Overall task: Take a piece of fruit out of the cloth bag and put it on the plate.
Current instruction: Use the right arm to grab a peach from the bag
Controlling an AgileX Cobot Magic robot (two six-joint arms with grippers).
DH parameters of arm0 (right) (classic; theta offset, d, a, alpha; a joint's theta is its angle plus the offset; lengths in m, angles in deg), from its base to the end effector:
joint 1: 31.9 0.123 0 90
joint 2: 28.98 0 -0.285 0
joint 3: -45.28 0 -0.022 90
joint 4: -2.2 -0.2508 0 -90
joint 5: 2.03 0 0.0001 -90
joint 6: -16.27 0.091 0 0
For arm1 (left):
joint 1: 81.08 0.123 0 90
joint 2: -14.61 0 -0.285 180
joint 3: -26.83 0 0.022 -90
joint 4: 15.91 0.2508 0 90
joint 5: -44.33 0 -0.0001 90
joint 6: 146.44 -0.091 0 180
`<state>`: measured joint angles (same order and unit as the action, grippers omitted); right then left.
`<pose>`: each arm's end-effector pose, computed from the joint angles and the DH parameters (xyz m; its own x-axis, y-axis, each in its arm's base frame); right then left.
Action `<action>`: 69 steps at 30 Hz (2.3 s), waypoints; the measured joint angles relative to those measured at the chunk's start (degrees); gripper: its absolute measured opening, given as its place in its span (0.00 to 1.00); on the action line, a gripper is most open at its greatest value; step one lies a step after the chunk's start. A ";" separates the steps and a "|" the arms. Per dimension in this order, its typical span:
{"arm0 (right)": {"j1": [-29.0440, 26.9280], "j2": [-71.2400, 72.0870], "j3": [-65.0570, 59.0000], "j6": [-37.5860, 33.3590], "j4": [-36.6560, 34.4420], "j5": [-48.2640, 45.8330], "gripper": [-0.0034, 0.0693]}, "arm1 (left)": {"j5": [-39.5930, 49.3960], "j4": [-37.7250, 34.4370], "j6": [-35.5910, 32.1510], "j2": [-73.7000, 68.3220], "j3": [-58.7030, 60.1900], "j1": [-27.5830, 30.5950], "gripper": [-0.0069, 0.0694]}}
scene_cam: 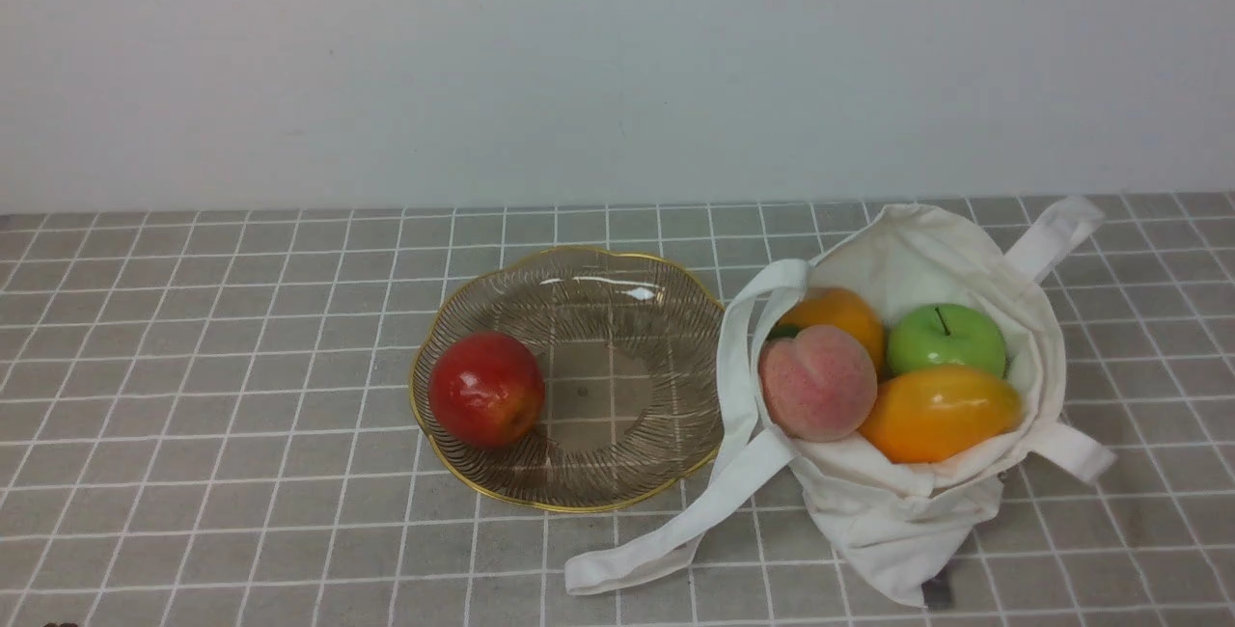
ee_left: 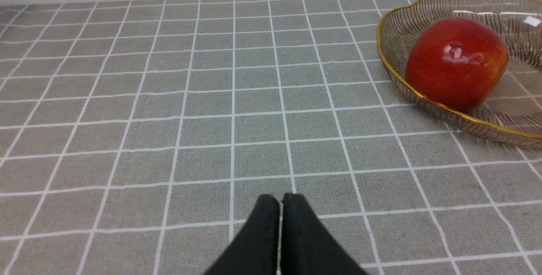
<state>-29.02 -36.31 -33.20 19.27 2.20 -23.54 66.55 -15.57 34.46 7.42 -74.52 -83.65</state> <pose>0.0526 0.0026 0.1724 -0.2996 0.0373 -0.9533 -0.0346 0.9982 0.0500 0.0522 -0.0021 0.1705 -0.3101 0.0037 -0.9507 0.0395 0.9992 -0.0090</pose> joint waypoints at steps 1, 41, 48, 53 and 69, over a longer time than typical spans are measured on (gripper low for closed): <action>0.00 0.00 0.00 0.00 0.00 0.00 0.03 | 0.00 0.00 0.00 0.00 0.00 0.00 0.08; 0.00 0.00 0.00 0.00 0.00 0.00 0.03 | 0.00 0.00 0.00 0.00 0.00 0.00 0.08; 0.00 0.00 0.00 0.00 0.00 0.00 0.03 | 0.00 0.00 0.00 0.00 0.00 0.00 0.08; 0.00 0.00 0.00 0.17 0.00 0.00 0.03 | 0.00 0.00 0.00 0.00 0.00 0.00 0.08; 0.05 0.00 -0.41 9.18 -14.70 3.57 0.03 | 0.00 0.00 0.00 0.00 0.00 0.00 0.08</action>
<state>-28.98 -36.31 -33.61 28.45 -12.50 -19.97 66.55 -15.57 34.46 7.42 -74.52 -83.65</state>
